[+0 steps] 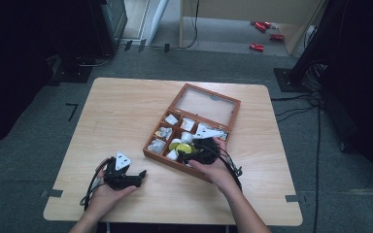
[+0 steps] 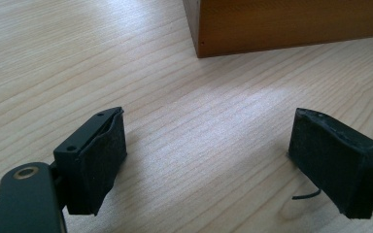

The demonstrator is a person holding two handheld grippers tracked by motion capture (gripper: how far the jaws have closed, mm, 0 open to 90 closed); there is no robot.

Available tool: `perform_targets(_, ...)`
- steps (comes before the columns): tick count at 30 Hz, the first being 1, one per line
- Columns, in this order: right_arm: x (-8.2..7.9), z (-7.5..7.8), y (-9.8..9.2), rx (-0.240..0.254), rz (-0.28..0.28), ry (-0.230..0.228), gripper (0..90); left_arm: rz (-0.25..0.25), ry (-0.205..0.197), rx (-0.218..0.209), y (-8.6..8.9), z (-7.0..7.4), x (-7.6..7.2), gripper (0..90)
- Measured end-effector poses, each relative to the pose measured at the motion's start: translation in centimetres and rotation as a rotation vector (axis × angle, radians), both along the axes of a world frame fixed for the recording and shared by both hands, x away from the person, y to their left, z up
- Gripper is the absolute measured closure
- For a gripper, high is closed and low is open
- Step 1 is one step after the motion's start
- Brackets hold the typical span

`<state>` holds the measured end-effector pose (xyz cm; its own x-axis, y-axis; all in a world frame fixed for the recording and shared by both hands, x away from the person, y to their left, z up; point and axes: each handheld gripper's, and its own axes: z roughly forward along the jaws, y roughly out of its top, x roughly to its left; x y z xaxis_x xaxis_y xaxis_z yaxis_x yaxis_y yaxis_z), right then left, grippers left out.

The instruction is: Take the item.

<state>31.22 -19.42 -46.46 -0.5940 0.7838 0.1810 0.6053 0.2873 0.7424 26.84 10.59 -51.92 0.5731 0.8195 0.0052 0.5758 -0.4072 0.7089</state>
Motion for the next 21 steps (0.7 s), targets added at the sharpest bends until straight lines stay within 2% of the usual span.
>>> perform_targets(8,0.3,-0.7,0.5,-0.020,0.001,0.016,26.4,0.001,0.001,-0.002,0.0,0.0,0.0,14.4)
perform_targets(21,0.6,-1.0,1.1,-0.086,0.004,0.031,28.9,0.001,0.000,-0.003,0.0,0.0,0.0,14.4)
